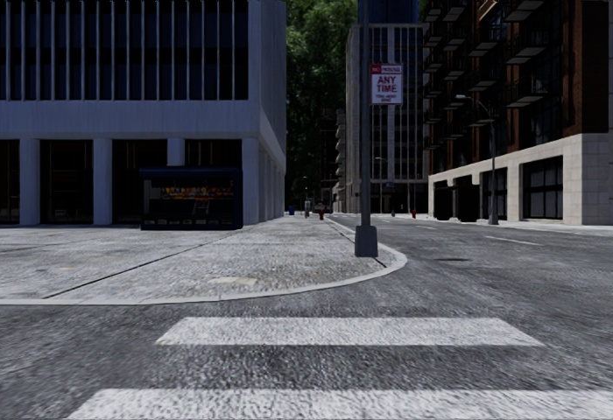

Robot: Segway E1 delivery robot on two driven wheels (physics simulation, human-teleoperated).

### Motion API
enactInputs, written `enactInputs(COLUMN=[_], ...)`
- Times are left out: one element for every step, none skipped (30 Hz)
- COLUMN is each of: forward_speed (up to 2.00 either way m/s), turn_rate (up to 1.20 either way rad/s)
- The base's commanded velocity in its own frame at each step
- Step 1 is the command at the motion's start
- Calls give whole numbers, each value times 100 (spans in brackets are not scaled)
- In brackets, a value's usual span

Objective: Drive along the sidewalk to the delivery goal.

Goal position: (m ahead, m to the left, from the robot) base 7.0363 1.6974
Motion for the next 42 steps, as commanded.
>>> enactInputs(forward_speed=[200,200,200,200,200,200,200,200,200,200,200,200,200,200,200,200,200,200,200,200,200,200,200,200,198,187,187,169,162,154,154,149,145,142,142,141,140,140,140,140,140,140], turn_rate=[27,27,27,27,27,27,27,27,27,27,27,27,27,27,27,27,27,27,27,27,27,27,27,27,30,31,31,35,36,36,36,36,36,37,37,37,38,39,39,41,42,42])
